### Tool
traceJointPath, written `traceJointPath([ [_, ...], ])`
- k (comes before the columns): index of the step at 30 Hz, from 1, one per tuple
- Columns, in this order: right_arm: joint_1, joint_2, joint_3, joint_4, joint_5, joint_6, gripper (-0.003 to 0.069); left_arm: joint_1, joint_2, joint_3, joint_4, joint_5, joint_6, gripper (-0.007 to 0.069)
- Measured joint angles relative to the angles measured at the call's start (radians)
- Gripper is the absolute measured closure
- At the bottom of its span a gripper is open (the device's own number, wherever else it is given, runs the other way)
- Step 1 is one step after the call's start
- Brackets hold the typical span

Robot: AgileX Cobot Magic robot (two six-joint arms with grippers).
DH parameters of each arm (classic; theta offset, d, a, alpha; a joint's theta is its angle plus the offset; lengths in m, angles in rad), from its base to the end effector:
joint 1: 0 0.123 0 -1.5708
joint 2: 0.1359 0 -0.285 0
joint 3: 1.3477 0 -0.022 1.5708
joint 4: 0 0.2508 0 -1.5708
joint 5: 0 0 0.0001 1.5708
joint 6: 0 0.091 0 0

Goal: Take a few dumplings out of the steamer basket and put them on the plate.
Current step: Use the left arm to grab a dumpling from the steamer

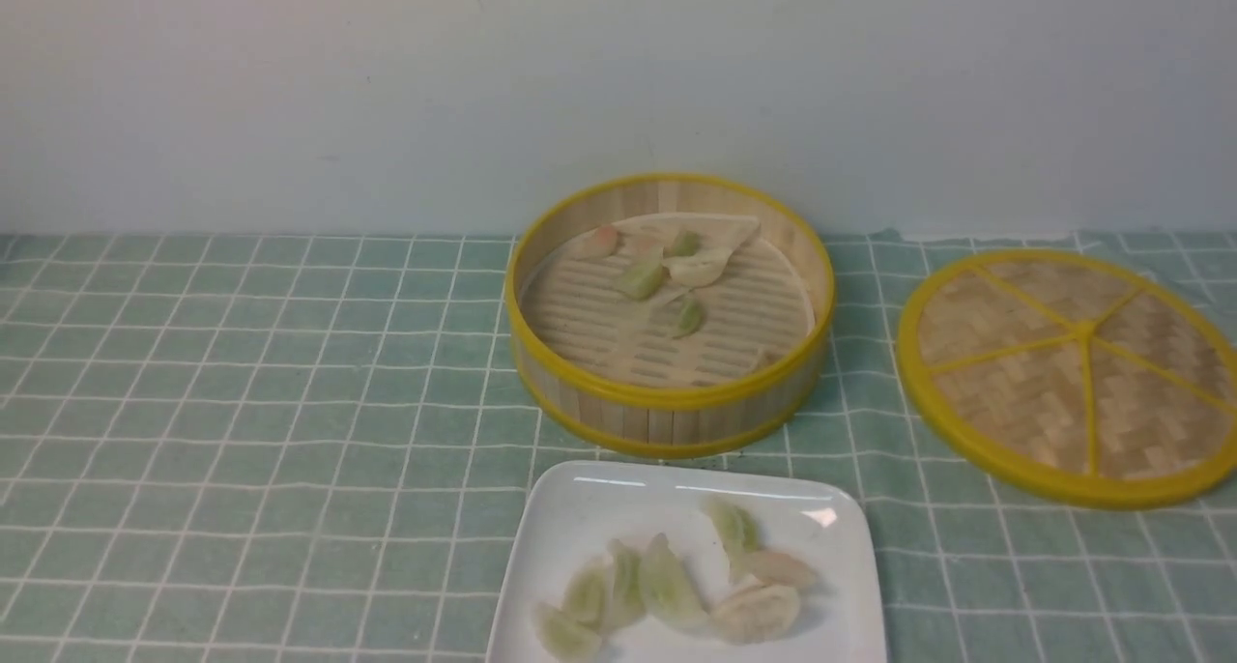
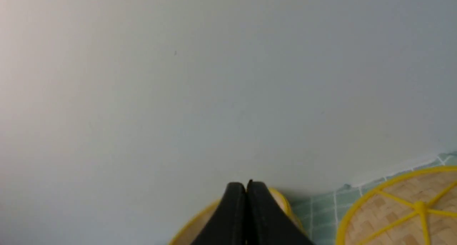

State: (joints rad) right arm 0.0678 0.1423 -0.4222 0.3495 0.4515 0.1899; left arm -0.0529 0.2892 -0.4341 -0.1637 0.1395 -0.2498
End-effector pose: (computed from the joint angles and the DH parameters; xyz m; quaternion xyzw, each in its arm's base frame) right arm 0.0409 0.0164 0.3063 0.1080 0.7198 0.2460 0.6400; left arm 0.0698 -0.0058 0.3281 -0.1119 0.6636 -0.1778 0.7180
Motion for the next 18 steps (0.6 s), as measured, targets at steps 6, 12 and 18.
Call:
traceJointPath([
  [6,0.001,0.432,-0.395,-0.048,0.555,-0.213,0.0673,0.000,0.477,-0.400,-0.044,0.682,0.188,0.0631],
  [12,0.001,0.662,-0.521,-0.036,0.786,-0.295,0.0673,-0.010,0.799,-0.578,-0.203,0.779,0.478,0.0631],
  [18,0.001,0.689,-0.529,-0.012,0.787,-0.324,0.0673,-0.152,1.062,-0.742,-0.318,0.775,0.694,0.0631],
])
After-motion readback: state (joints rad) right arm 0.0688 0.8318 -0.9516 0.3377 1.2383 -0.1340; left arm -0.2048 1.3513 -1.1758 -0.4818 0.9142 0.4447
